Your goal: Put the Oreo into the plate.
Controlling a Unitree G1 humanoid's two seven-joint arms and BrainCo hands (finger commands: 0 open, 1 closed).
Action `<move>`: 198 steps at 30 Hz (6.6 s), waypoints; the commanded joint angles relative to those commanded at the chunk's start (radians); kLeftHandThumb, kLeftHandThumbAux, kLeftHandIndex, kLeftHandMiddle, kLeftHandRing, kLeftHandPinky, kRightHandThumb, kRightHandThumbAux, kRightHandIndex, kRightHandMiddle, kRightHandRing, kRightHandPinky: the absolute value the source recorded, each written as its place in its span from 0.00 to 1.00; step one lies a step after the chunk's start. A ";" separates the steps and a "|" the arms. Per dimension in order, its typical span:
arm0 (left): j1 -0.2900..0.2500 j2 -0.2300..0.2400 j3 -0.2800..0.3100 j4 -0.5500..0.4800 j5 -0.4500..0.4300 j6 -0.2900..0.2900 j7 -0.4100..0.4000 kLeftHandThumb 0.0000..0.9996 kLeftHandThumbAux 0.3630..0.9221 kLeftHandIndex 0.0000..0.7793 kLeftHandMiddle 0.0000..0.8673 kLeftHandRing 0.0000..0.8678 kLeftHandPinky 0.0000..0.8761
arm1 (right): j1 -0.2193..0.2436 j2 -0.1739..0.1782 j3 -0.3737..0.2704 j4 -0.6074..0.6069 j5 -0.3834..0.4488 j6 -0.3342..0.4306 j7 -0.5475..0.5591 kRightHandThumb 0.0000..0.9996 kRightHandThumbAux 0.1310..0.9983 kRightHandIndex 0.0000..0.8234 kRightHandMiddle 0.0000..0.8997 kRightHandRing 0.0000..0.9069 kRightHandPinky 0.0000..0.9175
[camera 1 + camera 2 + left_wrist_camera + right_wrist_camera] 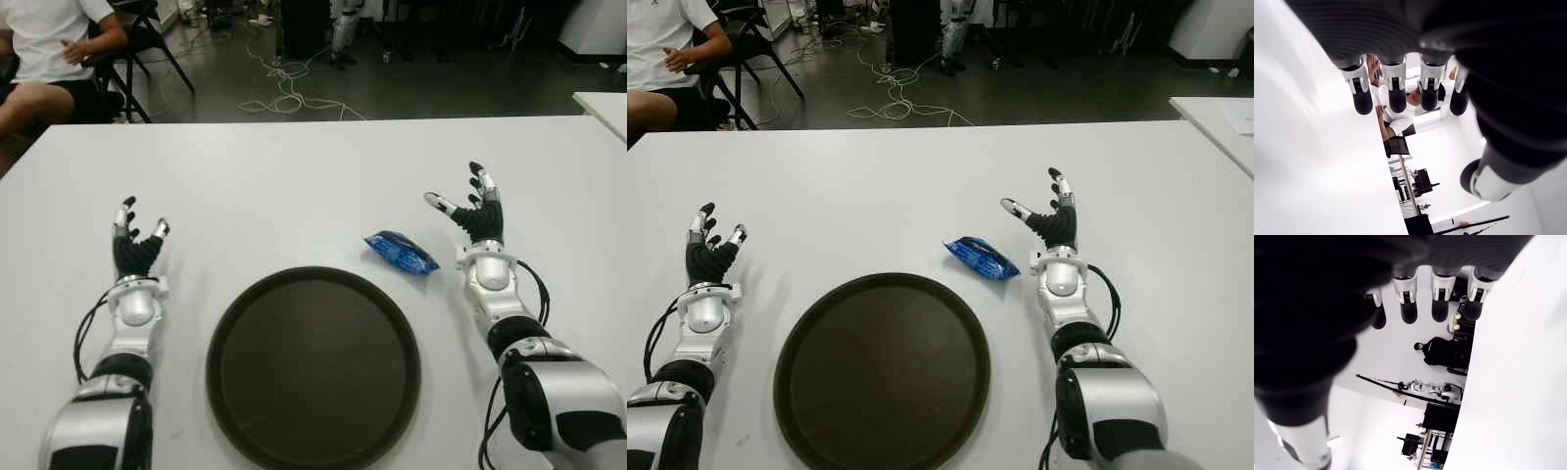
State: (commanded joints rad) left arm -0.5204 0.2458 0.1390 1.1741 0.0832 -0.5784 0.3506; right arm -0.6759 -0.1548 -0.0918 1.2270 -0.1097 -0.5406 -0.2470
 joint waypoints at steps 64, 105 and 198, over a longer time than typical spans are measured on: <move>-0.001 -0.004 -0.001 0.004 -0.008 -0.010 -0.008 0.00 0.63 0.05 0.05 0.03 0.02 | 0.255 -0.111 0.197 -0.726 -0.150 0.321 0.344 0.00 0.52 0.08 0.05 0.03 0.00; 0.000 -0.004 -0.006 0.002 0.000 -0.004 0.004 0.00 0.62 0.06 0.06 0.03 0.01 | 0.235 -0.116 0.345 -0.880 -0.409 0.770 0.330 0.00 0.62 0.05 0.08 0.10 0.11; -0.005 -0.008 -0.002 0.008 0.003 0.009 0.021 0.00 0.64 0.06 0.07 0.05 0.03 | 0.152 -0.114 0.476 -0.773 -0.543 0.963 0.338 0.00 0.68 0.00 0.00 0.00 0.03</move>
State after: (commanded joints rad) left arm -0.5257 0.2382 0.1370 1.1823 0.0865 -0.5697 0.3716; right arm -0.5234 -0.2689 0.3839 0.4540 -0.6522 0.4228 0.0907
